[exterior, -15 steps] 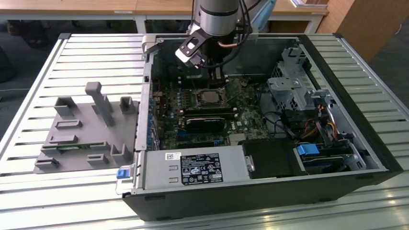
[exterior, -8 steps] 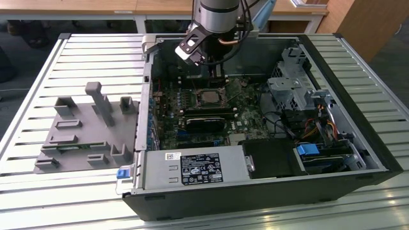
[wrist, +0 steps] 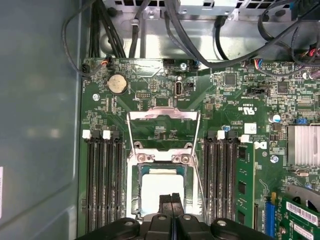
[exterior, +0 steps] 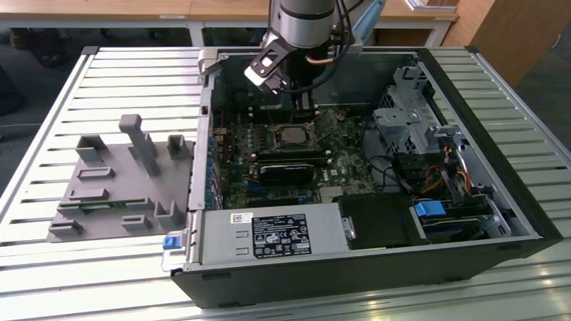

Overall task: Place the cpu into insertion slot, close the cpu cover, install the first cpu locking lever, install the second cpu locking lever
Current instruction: 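Close the cpu cover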

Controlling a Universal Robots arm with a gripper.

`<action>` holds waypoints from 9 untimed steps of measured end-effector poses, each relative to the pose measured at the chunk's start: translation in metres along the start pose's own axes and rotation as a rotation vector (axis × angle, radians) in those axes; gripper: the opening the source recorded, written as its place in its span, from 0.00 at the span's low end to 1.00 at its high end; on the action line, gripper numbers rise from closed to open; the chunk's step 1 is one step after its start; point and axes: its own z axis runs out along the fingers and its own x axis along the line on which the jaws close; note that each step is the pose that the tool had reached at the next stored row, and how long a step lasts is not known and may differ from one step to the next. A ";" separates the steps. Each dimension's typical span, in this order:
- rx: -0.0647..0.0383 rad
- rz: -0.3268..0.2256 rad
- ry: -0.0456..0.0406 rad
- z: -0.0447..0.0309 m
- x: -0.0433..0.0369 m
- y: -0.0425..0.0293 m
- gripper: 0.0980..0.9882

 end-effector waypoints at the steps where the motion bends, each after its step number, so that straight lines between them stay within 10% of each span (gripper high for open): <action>1: 0.000 0.000 0.0001 0.0001 -0.0002 0.0012 0.01; 9: 0.001 0.000 -0.0001 -0.0024 -0.0003 0.0168 0.01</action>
